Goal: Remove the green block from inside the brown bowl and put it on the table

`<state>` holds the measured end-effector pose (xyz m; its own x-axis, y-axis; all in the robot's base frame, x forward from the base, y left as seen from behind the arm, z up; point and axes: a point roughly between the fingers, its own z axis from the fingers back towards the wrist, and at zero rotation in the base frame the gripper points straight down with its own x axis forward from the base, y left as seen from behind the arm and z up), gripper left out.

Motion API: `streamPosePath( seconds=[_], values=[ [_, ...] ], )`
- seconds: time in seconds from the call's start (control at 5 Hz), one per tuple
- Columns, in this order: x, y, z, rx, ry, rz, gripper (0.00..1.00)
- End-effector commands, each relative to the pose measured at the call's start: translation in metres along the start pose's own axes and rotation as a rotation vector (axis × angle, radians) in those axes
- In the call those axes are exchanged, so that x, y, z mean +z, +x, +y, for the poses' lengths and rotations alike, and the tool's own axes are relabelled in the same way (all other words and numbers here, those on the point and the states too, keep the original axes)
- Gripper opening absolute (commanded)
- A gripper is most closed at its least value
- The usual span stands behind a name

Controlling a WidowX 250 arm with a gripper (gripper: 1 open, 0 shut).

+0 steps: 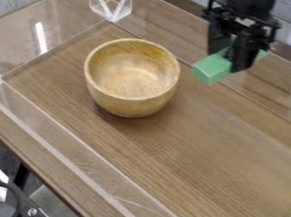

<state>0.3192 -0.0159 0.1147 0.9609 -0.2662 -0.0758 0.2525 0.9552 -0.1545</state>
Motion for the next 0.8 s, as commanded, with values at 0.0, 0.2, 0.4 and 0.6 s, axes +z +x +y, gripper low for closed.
streamPosePath(
  seconds=[0.0,0.2,0.4,0.6],
  values=[
    [0.006,-0.015,0.004,0.008,0.018,0.003,0.00],
    [-0.021,-0.026,0.002,-0.008,0.016,0.088,0.00],
    [-0.049,-0.036,-0.001,-0.026,0.020,0.165,0.00],
    [-0.064,-0.036,-0.005,0.019,0.014,0.152,0.00]
  ],
)
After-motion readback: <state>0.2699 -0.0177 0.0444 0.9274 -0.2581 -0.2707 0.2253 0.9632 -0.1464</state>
